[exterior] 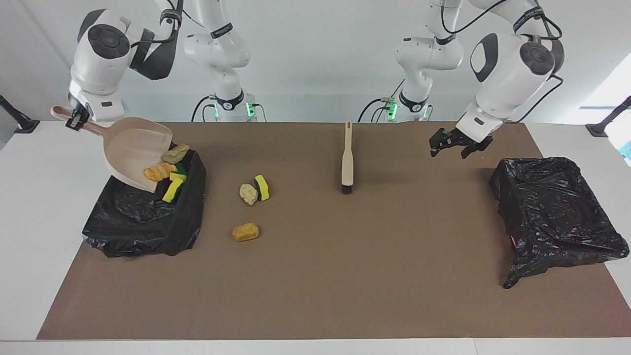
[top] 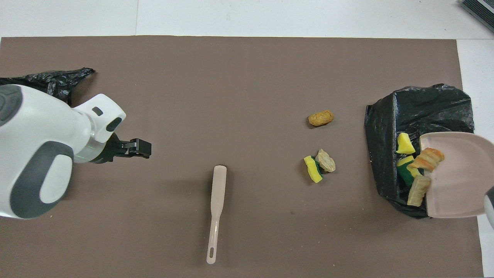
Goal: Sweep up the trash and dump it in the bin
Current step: 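Carry the dustpan to the black bag and tip it with the right gripper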
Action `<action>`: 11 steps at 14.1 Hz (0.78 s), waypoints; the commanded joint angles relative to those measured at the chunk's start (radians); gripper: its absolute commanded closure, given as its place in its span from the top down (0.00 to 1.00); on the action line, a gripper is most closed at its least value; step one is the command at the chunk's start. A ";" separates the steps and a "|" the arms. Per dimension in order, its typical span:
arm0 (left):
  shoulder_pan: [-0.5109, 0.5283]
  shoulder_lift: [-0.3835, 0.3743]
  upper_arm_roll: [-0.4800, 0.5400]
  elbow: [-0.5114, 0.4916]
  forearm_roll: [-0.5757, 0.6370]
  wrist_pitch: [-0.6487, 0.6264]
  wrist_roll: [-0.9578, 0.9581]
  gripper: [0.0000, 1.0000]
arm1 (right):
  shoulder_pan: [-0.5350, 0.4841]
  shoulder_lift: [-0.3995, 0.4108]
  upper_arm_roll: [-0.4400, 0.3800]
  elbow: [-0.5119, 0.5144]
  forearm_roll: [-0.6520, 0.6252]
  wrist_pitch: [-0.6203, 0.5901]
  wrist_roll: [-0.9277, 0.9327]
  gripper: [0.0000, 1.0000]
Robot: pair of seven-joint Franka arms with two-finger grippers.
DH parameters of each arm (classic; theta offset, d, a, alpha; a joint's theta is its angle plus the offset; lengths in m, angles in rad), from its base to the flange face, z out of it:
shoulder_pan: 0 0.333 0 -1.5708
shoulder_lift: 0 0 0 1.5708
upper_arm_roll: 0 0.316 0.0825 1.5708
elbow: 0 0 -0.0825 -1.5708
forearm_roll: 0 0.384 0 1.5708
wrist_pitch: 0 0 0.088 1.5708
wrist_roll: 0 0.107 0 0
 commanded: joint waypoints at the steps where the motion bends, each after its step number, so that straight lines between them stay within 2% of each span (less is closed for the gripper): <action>1: 0.106 0.021 -0.010 0.069 0.001 -0.081 0.110 1.00 | 0.031 -0.016 0.002 0.029 -0.058 -0.059 -0.040 0.00; 4: 0.140 0.062 -0.010 0.155 0.017 -0.141 0.132 1.00 | 0.083 -0.016 0.003 0.070 -0.100 -0.133 -0.040 0.00; 6: 0.133 0.131 -0.014 0.292 0.018 -0.233 0.082 1.00 | 0.132 -0.016 0.003 0.128 -0.130 -0.217 -0.043 0.00; 7: 0.131 0.142 -0.015 0.336 0.023 -0.247 0.054 1.00 | 0.158 -0.016 0.003 0.153 -0.132 -0.265 -0.041 0.00; 11: 0.124 0.109 -0.024 0.350 0.073 -0.213 0.042 1.00 | 0.305 -0.002 0.005 0.230 -0.115 -0.395 0.040 0.00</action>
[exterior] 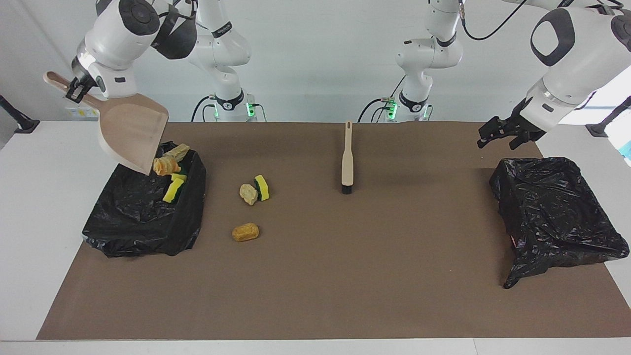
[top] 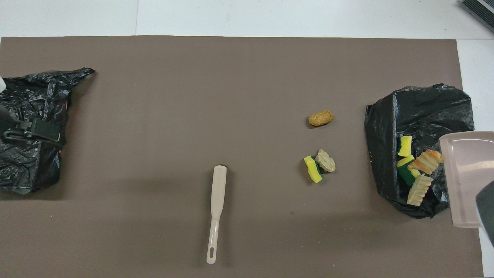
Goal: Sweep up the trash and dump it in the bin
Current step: 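Carry the dustpan to the black bag and tip it with the right gripper, then bring the emptied dustpan back to the table center with the right gripper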
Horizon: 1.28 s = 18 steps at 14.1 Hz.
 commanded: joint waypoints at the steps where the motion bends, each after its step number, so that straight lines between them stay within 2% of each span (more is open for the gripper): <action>1: -0.010 -0.014 -0.002 0.032 0.059 0.010 -0.008 1.00 | 0.073 0.028 0.000 0.069 0.004 -0.075 0.062 0.00; 4: -0.008 -0.020 -0.005 0.026 0.059 0.025 -0.005 1.00 | 0.081 0.048 0.026 0.106 0.152 -0.098 0.193 0.00; 6: -0.010 -0.051 -0.006 0.026 0.058 0.030 -0.007 1.00 | 0.085 0.049 0.037 0.107 0.279 -0.095 0.332 0.00; 8: -0.002 -0.052 -0.005 0.026 0.056 0.033 -0.005 1.00 | 0.085 0.048 0.037 0.103 0.476 -0.071 0.545 0.00; 11: -0.004 -0.054 -0.003 0.026 0.056 0.024 -0.018 1.00 | 0.120 0.063 0.052 0.096 0.636 0.003 0.818 0.00; 16: 0.001 -0.054 -0.003 0.026 0.056 0.024 -0.018 1.00 | 0.272 0.221 0.054 0.108 0.783 0.162 1.277 0.00; 18: 0.004 -0.054 -0.003 0.026 0.056 0.024 -0.018 1.00 | 0.329 0.361 0.054 0.222 0.821 0.183 1.500 0.00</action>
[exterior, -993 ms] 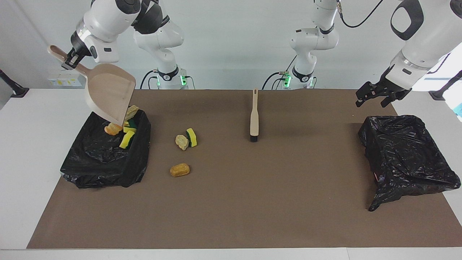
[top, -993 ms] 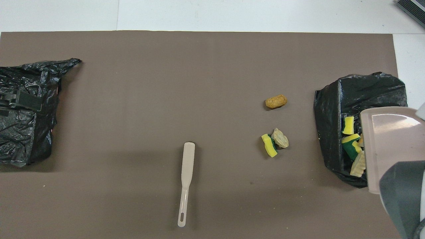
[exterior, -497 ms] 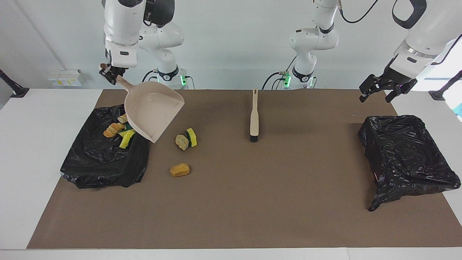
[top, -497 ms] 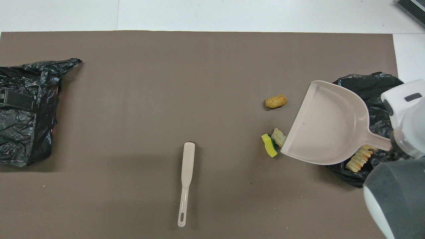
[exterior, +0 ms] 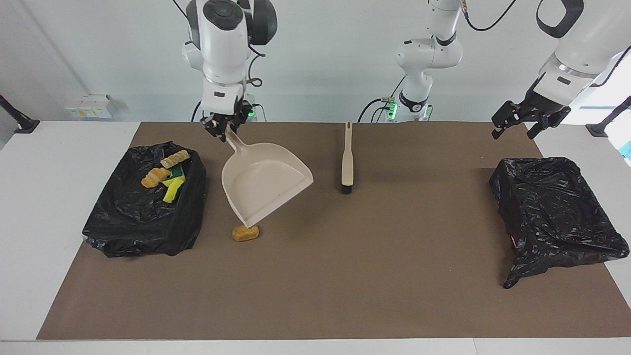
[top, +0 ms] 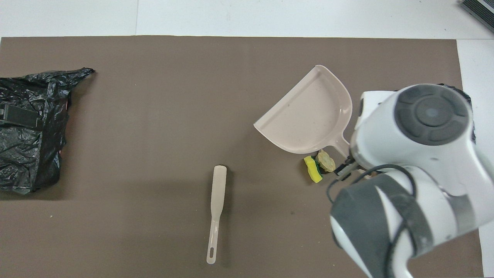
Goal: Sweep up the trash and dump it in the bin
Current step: 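Bring the emptied dustpan back to the table center with the right gripper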
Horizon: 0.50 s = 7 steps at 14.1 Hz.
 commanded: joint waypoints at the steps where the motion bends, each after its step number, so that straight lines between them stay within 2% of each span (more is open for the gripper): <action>1: 0.003 -0.006 0.001 -0.001 0.018 0.002 -0.010 1.00 | 0.068 0.221 -0.004 0.208 0.082 0.017 0.290 0.00; 3: 0.003 -0.006 0.001 -0.001 0.018 0.002 -0.010 1.00 | 0.102 0.350 -0.004 0.330 0.141 0.096 0.526 0.00; 7: 0.003 -0.006 0.001 -0.001 0.018 0.002 -0.010 1.00 | 0.136 0.528 -0.002 0.427 0.222 0.289 0.827 0.00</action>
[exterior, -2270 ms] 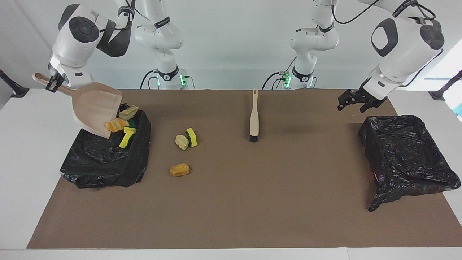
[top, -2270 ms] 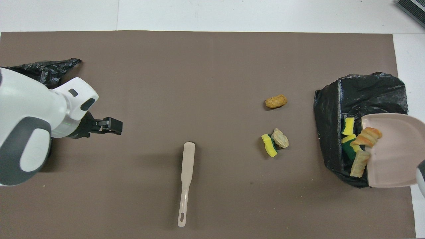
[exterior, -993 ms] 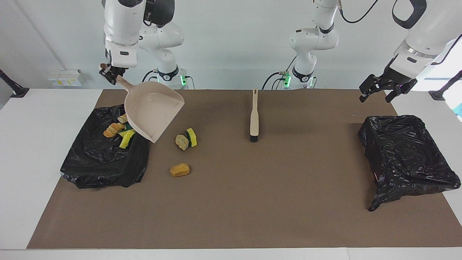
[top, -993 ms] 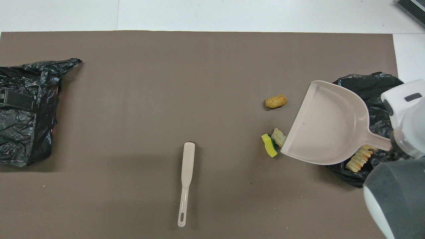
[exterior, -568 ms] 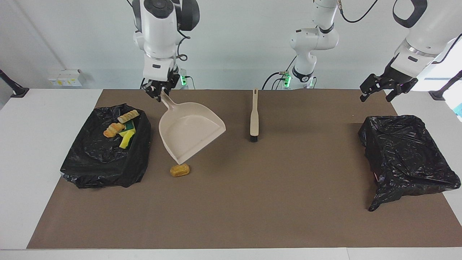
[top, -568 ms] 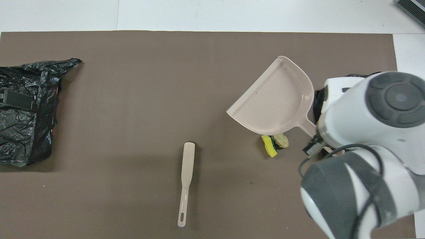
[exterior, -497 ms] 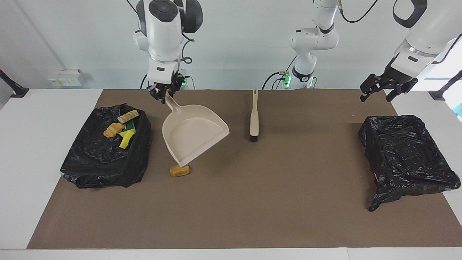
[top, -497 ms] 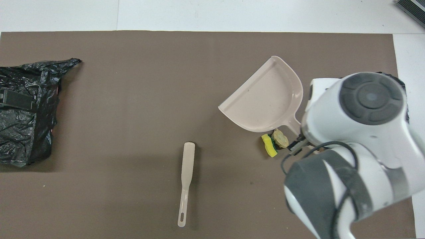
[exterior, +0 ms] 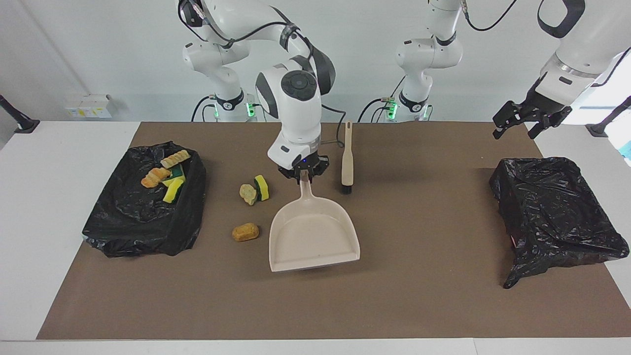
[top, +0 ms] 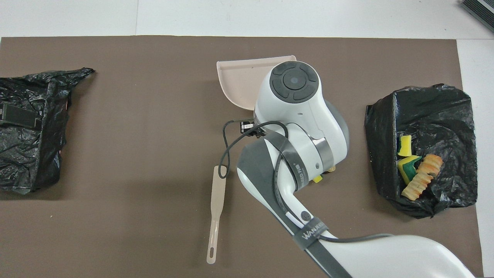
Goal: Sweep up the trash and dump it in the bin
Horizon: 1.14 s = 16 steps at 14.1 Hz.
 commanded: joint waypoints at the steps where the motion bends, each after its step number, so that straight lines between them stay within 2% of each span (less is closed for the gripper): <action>1: 0.002 -0.006 -0.002 -0.001 0.018 0.002 -0.009 1.00 | 0.024 0.153 0.005 0.138 0.061 0.084 0.190 0.00; 2: 0.002 -0.006 -0.002 -0.001 0.018 0.002 -0.009 1.00 | 0.025 0.183 0.019 0.157 0.073 0.105 0.201 0.00; 5: 0.002 -0.006 -0.002 -0.001 0.018 0.002 -0.009 1.00 | 0.029 0.194 0.033 0.143 0.076 0.165 0.187 0.00; 8: 0.002 -0.006 -0.002 -0.001 0.018 0.002 -0.009 1.00 | 0.070 0.224 0.041 0.133 0.071 0.175 0.147 0.00; 12: 0.002 -0.006 -0.002 -0.001 0.018 0.002 -0.009 1.00 | 0.075 0.229 0.041 0.114 0.070 0.181 0.140 0.00; 13: 0.002 -0.006 -0.002 -0.001 0.018 0.002 -0.009 1.00 | 0.073 0.232 0.041 0.108 0.076 0.210 0.140 0.03; 14: 0.002 -0.006 -0.002 -0.001 0.018 0.002 -0.009 1.00 | 0.073 0.232 0.041 0.105 0.076 0.220 0.138 0.14; 15: 0.002 -0.006 -0.003 -0.001 0.018 0.002 -0.009 1.00 | 0.071 0.234 0.041 0.105 0.074 0.225 0.138 0.42; 16: 0.002 -0.006 -0.002 -0.001 0.018 0.002 -0.009 1.00 | 0.070 0.234 0.041 0.105 0.073 0.225 0.126 0.65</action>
